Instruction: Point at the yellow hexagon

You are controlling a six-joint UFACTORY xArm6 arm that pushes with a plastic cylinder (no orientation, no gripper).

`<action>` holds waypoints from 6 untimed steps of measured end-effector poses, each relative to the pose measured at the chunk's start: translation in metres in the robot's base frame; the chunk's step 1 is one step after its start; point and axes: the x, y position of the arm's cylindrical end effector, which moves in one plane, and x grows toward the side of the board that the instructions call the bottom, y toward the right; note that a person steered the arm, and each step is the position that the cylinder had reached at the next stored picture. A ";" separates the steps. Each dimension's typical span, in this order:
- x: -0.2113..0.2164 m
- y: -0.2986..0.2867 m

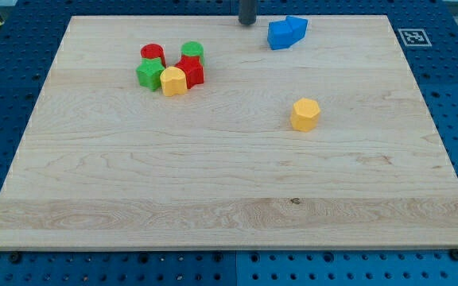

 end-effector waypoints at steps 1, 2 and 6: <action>0.031 0.012; 0.055 0.063; 0.242 0.141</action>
